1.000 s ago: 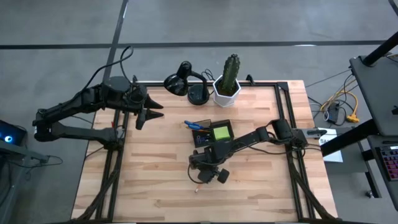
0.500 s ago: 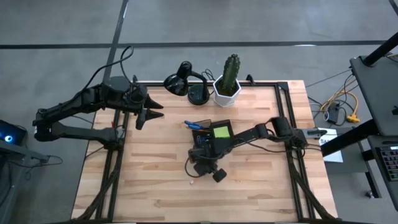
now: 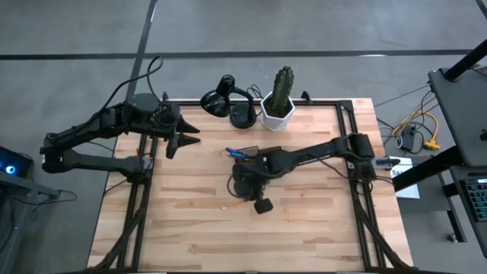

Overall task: Pick and place office supplies into organizer
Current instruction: Put the yellow pencil into the desk organizer

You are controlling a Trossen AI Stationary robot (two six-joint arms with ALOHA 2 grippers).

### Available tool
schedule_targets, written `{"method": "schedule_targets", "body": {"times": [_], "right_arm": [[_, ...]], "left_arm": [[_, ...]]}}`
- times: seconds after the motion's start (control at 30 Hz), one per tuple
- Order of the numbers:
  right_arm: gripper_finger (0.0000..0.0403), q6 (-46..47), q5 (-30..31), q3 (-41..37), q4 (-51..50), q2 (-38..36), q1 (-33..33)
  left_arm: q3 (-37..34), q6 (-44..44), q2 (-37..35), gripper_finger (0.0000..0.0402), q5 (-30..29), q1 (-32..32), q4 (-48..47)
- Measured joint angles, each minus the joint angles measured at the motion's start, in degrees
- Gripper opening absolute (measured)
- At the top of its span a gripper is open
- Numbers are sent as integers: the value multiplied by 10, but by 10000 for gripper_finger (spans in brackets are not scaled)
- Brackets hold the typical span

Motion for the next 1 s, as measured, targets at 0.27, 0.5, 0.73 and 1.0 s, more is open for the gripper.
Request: {"method": "schedule_targets", "body": {"times": [0.27,0.5,0.73,1.0], "right_arm": [[9,81,6,-8,44,-58,-40],[9,101,54,-18,106,-111,-69],[9,129,94,-63,214,-169,-99],[9,169,172,-197,425,-218,-117]], "left_arm": [[0,0,-1,164,0,0,1],[0,0,-5,164,0,0,2],[0,0,-13,164,0,0,6],[0,0,-17,164,0,0,6]]}}
